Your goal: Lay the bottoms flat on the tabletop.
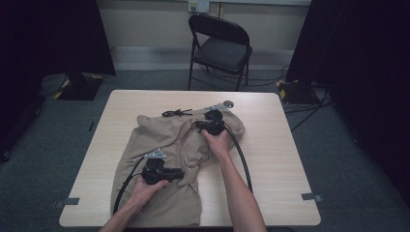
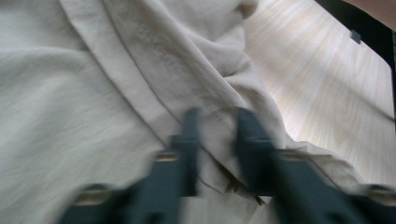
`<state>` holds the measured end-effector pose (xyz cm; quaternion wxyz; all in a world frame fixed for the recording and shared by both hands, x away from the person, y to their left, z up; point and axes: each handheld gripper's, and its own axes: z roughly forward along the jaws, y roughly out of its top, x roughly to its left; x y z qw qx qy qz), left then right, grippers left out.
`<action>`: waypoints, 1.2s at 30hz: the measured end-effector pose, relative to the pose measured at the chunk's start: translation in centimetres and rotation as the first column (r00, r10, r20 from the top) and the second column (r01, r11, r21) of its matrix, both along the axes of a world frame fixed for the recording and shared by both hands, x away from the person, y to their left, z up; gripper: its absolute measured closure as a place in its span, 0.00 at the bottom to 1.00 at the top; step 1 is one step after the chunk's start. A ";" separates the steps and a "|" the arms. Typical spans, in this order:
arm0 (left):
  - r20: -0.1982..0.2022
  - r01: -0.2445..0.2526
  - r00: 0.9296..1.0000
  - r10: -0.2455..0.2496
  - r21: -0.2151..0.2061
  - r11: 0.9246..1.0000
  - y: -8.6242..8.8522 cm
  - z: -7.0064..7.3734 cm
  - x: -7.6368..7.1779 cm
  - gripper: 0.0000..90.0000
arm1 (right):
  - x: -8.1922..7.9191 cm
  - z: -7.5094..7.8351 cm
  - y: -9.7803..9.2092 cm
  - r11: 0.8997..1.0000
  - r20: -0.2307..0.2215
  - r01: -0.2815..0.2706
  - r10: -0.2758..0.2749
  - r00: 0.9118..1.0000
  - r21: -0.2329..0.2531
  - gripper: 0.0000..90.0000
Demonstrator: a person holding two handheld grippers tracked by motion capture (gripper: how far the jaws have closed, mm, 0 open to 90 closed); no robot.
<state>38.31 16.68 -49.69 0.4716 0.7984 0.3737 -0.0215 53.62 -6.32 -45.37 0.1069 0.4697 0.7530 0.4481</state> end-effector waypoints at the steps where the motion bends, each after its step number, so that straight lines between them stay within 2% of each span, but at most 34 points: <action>1: 0.006 0.013 1.000 -0.013 -0.003 1.000 0.1 0.1 0.0 0.97 | 0.0 0.1 -0.1 1.000 0.001 0.001 -0.001 1.000 0.005 1.00; 2: 0.015 0.016 1.000 -0.015 -0.011 1.000 0.1 0.2 -0.1 1.00 | -0.1 0.2 -0.2 1.000 0.004 -0.002 0.002 1.000 0.008 1.00; 6: 0.042 0.013 0.999 -0.011 -0.060 0.998 0.4 1.2 -0.6 1.00 | -0.5 0.6 -0.6 1.000 0.016 -0.009 0.008 1.000 0.020 1.00; 11: 0.086 0.037 0.996 -0.030 -0.074 0.997 0.3 2.5 -1.6 1.00 | -1.4 2.0 -1.7 0.999 0.051 -0.027 0.026 0.998 0.026 1.00; 14: 0.107 0.063 0.993 -0.058 -0.049 0.997 -0.5 2.9 -2.1 1.00 | -2.3 3.1 -2.8 0.999 0.073 -0.035 0.033 0.997 0.019 1.00; 16: 0.112 0.088 0.990 -0.081 -0.054 0.995 -1.3 3.2 -2.6 1.00 | -2.9 3.8 -3.6 0.999 0.091 -0.035 0.033 0.995 0.019 1.00; 21: 0.138 0.156 0.979 -0.152 -0.019 0.988 -3.2 3.7 -3.6 1.00 | -4.5 4.9 -6.1 0.999 0.127 -0.036 0.031 0.991 0.035 1.00; 25: 0.144 0.195 0.971 -0.192 -0.009 0.981 -4.3 3.9 -4.2 1.00 | -5.9 5.2 -8.0 0.999 0.142 -0.027 0.023 0.990 0.033 1.00; 30: 0.151 0.227 0.963 -0.221 -0.024 0.973 -5.0 4.2 -5.0 1.00 | -7.3 5.4 -10.2 1.000 0.157 -0.006 0.003 0.988 0.023 1.00; 33: 0.149 0.239 0.961 -0.231 -0.036 0.970 -5.1 4.4 -5.4 1.00 | -8.4 5.4 -11.4 0.999 0.169 0.002 -0.007 0.986 0.034 1.00; 35: 0.156 0.245 0.958 -0.239 -0.022 0.969 -5.2 4.4 -5.7 1.00 | -9.0 5.5 -12.1 0.999 0.177 0.009 -0.015 0.984 0.035 1.00; 36: 0.152 0.244 0.959 -0.238 -0.022 0.970 -5.1 4.3 -5.8 1.00 | -9.3 5.5 -12.4 0.999 0.179 0.016 -0.023 0.984 0.037 1.00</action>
